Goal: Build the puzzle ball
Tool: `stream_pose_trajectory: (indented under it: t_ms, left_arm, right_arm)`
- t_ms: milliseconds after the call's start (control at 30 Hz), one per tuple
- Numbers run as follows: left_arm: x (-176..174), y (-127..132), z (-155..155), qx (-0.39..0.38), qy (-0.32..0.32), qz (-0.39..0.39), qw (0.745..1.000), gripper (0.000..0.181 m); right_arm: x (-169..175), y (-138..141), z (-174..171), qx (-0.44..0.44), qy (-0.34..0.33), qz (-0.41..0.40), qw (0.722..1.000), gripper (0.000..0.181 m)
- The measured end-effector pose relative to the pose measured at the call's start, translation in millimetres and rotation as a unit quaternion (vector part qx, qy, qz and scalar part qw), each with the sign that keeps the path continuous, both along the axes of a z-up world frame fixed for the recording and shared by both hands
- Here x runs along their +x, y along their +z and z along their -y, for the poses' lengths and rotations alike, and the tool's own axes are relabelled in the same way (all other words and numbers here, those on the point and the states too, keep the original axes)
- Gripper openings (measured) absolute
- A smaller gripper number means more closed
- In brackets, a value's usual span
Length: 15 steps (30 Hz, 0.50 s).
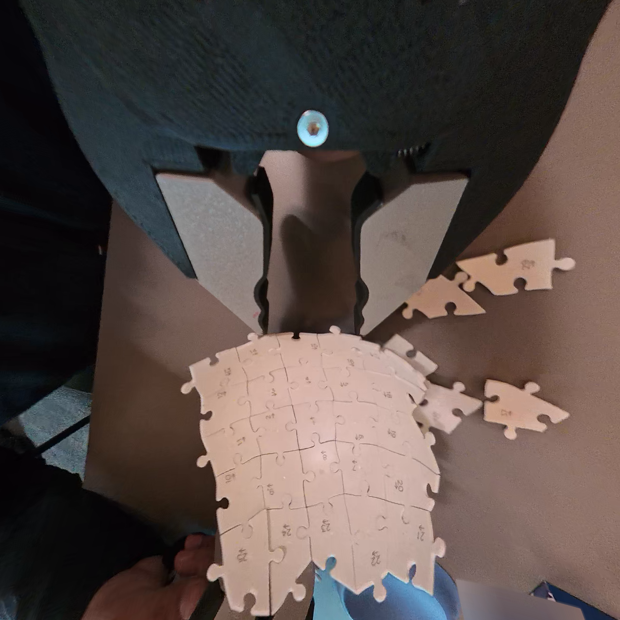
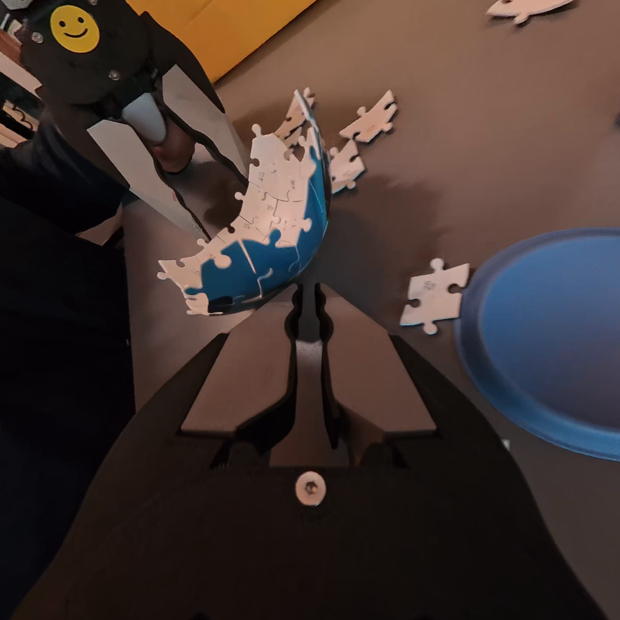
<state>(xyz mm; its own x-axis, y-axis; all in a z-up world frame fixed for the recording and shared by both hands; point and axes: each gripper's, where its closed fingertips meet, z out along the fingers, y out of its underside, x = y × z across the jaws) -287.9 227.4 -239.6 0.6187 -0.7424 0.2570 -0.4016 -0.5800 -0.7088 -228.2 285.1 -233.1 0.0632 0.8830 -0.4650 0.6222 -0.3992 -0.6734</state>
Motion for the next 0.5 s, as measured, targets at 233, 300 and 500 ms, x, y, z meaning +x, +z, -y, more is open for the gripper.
stream_pose_trajectory:
  t_ms: [233,300,500]
  left_arm:
    - [-2.3,-0.4,16.7,0.0,-0.011,-0.002,1.0,0.049]
    - [-2.4,-0.3,17.0,0.0,-0.012,0.001,1.0,0.049]
    - [-4.3,0.1,17.2,-0.001,-0.012,0.008,1.0,0.049]
  right_arm:
    - [-2.1,-3.5,20.4,-0.006,0.018,-0.001,1.0,0.006]
    - [-1.0,-6.1,19.1,-0.004,0.018,0.005,1.0,0.009]
    - [13.3,-6.1,-15.5,0.061,-0.026,0.029,0.997,0.012]
